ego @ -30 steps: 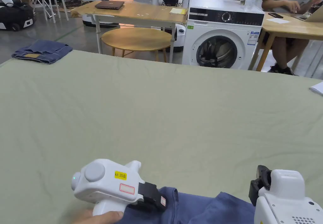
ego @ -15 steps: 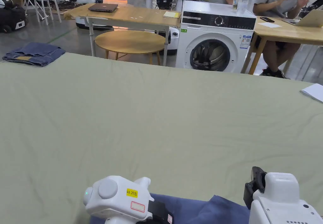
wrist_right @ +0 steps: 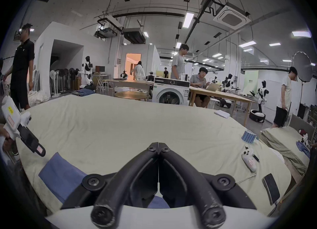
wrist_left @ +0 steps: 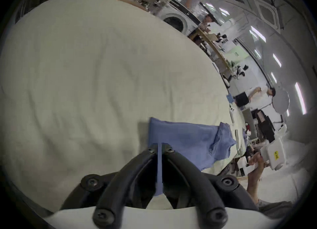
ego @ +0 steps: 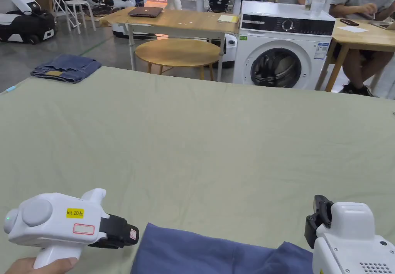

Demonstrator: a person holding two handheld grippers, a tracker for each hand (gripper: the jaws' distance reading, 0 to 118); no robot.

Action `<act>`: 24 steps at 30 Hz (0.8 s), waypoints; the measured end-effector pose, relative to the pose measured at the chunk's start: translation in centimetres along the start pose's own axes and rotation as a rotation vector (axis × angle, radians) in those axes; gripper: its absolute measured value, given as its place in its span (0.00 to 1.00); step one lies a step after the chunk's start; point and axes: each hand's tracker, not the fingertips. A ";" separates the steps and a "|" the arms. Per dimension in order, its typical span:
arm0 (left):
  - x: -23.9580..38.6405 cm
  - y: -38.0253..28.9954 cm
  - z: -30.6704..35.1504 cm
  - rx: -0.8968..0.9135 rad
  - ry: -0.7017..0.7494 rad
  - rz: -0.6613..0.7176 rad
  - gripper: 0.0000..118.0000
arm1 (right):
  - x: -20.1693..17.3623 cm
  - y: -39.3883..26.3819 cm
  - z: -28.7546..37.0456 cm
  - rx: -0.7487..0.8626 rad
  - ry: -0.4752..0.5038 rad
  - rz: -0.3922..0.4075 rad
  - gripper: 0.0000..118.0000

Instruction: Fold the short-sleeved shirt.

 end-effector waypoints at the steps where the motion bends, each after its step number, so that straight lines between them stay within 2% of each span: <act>1: -0.9 0.0 0.1 0.002 -0.033 0.031 0.24 | -0.2 0.0 0.0 0.005 0.003 -0.001 0.00; 2: -1.8 0.1 -0.3 -0.004 -0.063 0.058 0.33 | -0.5 0.1 0.0 0.010 0.005 -0.002 0.00; 3: -2.3 0.0 -0.6 -0.014 -0.079 0.074 0.34 | -0.6 0.2 0.0 0.011 0.008 -0.003 0.00; 6: -2.9 -0.8 -2.4 -0.066 -0.167 0.091 0.51 | -0.9 0.5 -0.1 0.013 0.019 -0.011 0.00; 9: -3.6 -1.7 -5.2 -0.141 -0.232 0.124 0.51 | -1.0 0.5 -0.1 0.014 0.021 -0.009 0.00; 12: -4.9 -1.5 -6.7 -0.084 -0.382 0.181 0.51 | -0.9 0.4 -0.1 0.011 0.017 -0.005 0.00; 14: -5.0 -1.5 -7.8 -0.113 -0.417 0.227 0.51 | -0.8 0.3 -0.1 0.006 0.015 -0.009 0.00; 15: -4.9 -1.5 -8.2 -0.124 -0.436 0.228 0.49 | -0.7 0.3 -0.2 0.004 0.014 -0.010 0.00; 16: -4.6 -1.6 -8.5 -0.125 -0.421 0.207 0.38 | -0.6 0.2 -0.2 0.002 0.012 -0.011 0.00; 18: -3.7 -2.0 -9.1 -0.131 -0.321 0.147 0.11 | -0.5 0.1 -0.2 -0.001 0.009 -0.014 0.00; 19: -3.7 -2.2 -9.3 -0.124 -0.301 0.144 0.07 | -0.5 0.1 -0.2 -0.002 0.008 -0.015 0.00; 21: -4.0 -2.2 -8.7 -0.099 -0.349 0.168 0.04 | -0.4 0.1 -0.1 -0.003 0.005 -0.021 0.00; 24: -3.2 -2.4 -7.2 -0.079 -0.338 0.155 0.02 | -0.2 0.2 0.0 0.001 0.001 -0.022 0.00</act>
